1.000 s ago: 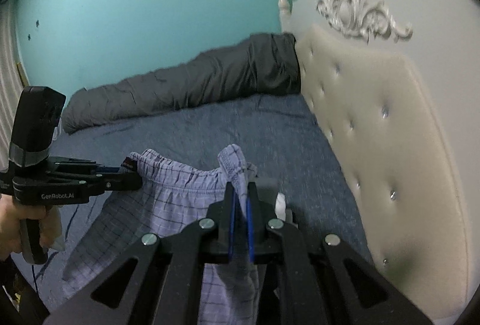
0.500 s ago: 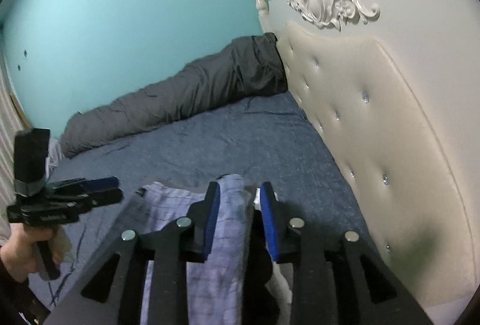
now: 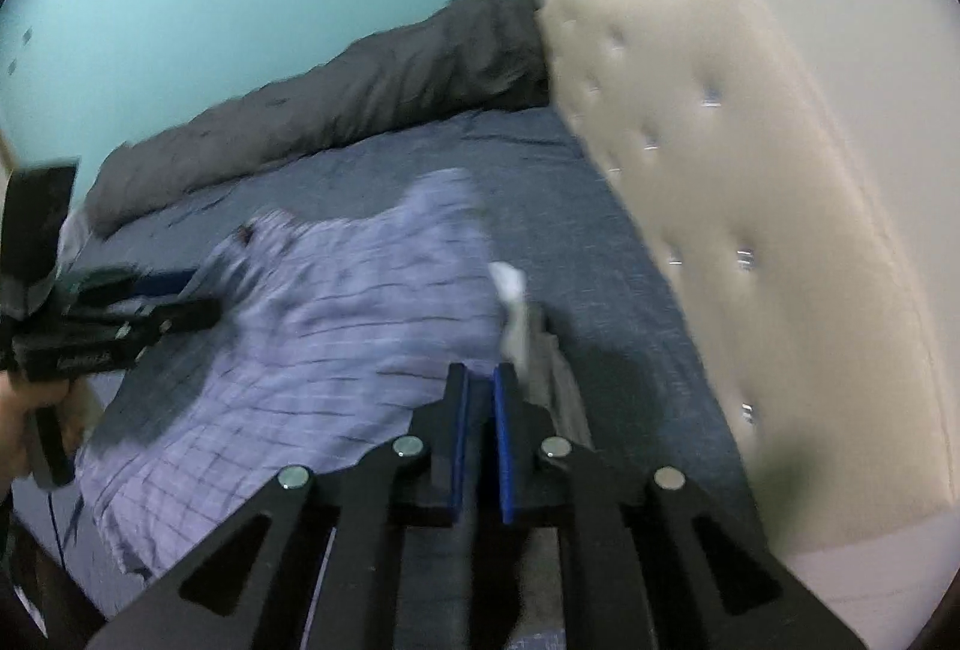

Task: Fold clothes
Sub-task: 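Lower the shorts onto the folded clothes stack with both grippers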

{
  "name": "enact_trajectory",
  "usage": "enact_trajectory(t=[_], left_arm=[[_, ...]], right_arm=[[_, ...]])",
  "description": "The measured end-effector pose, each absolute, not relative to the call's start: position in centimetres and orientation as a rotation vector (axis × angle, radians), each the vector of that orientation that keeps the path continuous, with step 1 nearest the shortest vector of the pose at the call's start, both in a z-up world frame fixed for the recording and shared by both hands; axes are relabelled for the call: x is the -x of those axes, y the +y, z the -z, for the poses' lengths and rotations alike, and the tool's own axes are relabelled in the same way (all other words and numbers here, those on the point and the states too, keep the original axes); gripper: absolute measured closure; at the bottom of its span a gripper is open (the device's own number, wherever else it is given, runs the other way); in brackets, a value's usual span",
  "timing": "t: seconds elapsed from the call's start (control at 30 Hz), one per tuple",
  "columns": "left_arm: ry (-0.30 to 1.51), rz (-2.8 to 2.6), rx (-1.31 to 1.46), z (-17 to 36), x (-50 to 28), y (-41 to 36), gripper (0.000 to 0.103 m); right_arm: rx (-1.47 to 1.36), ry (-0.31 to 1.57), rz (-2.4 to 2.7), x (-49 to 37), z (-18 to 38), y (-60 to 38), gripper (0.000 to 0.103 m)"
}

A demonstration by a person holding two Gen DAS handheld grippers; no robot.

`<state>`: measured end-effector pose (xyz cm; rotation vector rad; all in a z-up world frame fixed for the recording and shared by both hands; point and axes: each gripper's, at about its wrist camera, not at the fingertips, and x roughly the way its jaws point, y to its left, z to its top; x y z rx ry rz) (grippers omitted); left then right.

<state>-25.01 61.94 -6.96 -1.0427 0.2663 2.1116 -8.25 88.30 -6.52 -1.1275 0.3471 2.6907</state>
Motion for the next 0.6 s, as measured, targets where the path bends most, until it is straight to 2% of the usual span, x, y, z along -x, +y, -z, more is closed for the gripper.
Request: enact_trajectory(t=[0.1,0.13,0.17,0.2,0.23,0.3,0.33,0.37,0.4,0.43,0.47,0.5,0.6], left_arm=[[0.243,-2.116,1.025,6.5,24.6,61.1,0.049],[0.235,-2.108,1.031,6.5,24.5,61.0,0.049],[0.229,-2.101,1.037,6.6,24.4,60.8,0.049],[0.227,-2.092,1.045,6.7,24.3,60.8,0.049],[0.225,-2.084,1.053,6.9,24.3,60.8,0.049],[0.221,-2.073,1.066,7.3,24.3,60.9,0.049],[0.217,-2.069,1.07,7.5,24.3,60.9,0.053],[0.213,-2.063,1.075,7.7,24.3,60.9,0.058],[0.205,-2.056,1.082,7.9,24.4,60.9,0.073],[0.2,-2.05,1.082,7.9,24.3,60.9,0.084],[0.205,-2.049,1.076,7.9,24.1,61.0,0.087],[0.212,-2.054,1.072,7.9,23.9,61.0,0.095],[0.209,-2.066,1.066,7.6,23.8,61.0,0.096]], right_arm=[[1.041,0.528,-2.713,6.6,5.7,89.7,0.094],[1.032,0.595,-2.718,6.3,5.7,90.1,0.088],[1.037,0.647,-2.728,6.0,5.7,90.3,0.07],[1.053,0.673,-2.733,5.9,6.0,90.2,0.06],[1.071,0.69,-2.736,5.7,6.2,90.1,0.056],[1.11,0.708,-2.739,5.6,6.6,89.6,0.056],[1.121,0.706,-2.737,5.5,6.9,89.4,0.06],[1.129,0.701,-2.734,5.3,7.1,89.3,0.076],[1.131,0.706,-2.739,5.3,7.2,89.1,0.083],[1.129,0.721,-2.745,5.3,7.3,89.2,0.092],[1.126,0.738,-2.749,5.2,7.5,89.3,0.101],[1.123,0.737,-2.746,5.2,7.5,89.4,0.102],[1.113,0.711,-2.732,4.9,7.3,89.3,0.102]])
